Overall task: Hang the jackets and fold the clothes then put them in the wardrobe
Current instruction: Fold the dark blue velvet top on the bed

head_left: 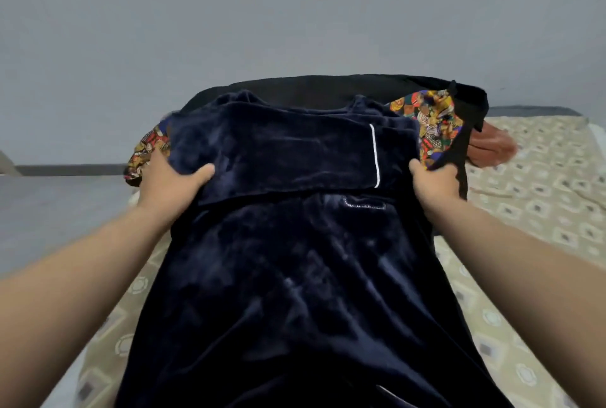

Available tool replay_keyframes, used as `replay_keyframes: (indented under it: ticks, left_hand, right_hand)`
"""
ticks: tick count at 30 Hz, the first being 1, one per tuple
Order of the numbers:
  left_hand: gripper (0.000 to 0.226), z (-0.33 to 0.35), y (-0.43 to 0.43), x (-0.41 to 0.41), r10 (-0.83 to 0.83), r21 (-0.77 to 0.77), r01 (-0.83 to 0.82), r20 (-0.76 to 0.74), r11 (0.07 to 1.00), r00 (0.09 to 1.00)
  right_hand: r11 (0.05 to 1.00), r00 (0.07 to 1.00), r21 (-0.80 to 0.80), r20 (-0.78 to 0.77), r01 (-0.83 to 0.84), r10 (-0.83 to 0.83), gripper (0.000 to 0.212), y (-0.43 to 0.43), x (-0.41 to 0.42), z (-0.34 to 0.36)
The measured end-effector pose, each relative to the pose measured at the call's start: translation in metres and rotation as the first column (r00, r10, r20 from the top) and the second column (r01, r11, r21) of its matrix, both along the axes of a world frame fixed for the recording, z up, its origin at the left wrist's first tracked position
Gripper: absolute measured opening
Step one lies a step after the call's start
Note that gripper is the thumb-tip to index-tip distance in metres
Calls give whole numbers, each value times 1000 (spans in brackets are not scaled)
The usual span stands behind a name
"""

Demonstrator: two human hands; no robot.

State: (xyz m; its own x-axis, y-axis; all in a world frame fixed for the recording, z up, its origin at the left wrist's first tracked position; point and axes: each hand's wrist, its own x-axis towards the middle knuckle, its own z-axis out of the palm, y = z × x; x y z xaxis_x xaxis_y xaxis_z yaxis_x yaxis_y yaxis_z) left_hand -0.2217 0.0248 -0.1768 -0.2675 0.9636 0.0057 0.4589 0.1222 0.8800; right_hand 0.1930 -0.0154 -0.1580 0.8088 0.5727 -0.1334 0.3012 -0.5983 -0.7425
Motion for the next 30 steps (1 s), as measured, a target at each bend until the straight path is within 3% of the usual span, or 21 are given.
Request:
replay_keyframes:
  ticks: [2, 5, 9, 12, 13, 15, 18, 20, 22, 24, 27, 29, 30]
  left_hand:
    - [66, -20, -44, -8, -11, -66, 15, 65, 998, 998]
    - [53, -44, -124, -17, -112, -131, 116, 42, 985, 993]
    - [43, -50, -193, -21, -188, -159, 179, -46, 971, 981]
    - [17, -34, -215, -27, -166, -320, 137, -64, 937, 984]
    - [22, -28, -223, -30, -179, -375, 151, -40, 914, 983]
    - [34, -18, -240, -38, -163, -479, 231, 178, 847, 970]
    - [38, -15, -273, -58, -10, -592, 428, 579, 683, 815]
    - [38, -20, -298, -69, 43, -596, 508, 673, 622, 738]
    - [44, -23, -316, -75, 52, -578, 527, 703, 623, 709]
    - [43, -19, -319, -78, 45, -543, 443, 667, 713, 744]
    - [30, -2, -304, -91, 173, -444, 115, 555, 889, 814]
    - [28, 10, -297, -103, 228, -345, -81, 412, 935, 882]
    - [33, 14, -299, -107, 216, -308, -126, 279, 943, 935]
  right_hand:
    - [996, 995, 33, -61, -79, 81, 61, -42, -2, -24]
    - [949, 953, 108, -34, -295, 300, 8, -125, -8, -55]
    - [896, 896, 32, 30, -443, 442, 28, -202, -24, -61]
    - [899, 897, -30, -95, -437, 433, 25, -224, -30, -48]
    - [903, 900, -64, -136, -424, 413, 23, -231, -30, -44]
    - [911, 901, -83, -204, -405, 382, 20, -246, -29, -36]
    - [926, 868, -77, -383, -370, 315, 22, -281, -30, -25]
    - [929, 786, -85, -564, -359, 252, 28, -305, -26, -24]
    - [918, 683, -97, -700, -384, 212, 30, -324, -25, -21]
    - [905, 659, -96, -718, -414, 226, 25, -333, -24, -20]
    - [980, 841, 6, -513, -200, 174, 18, -335, -17, -22]
    - [995, 946, 99, -322, 8, 25, 21, -336, -9, -20]
    - [995, 972, 96, -236, 26, -2, 25, -340, -9, -19]
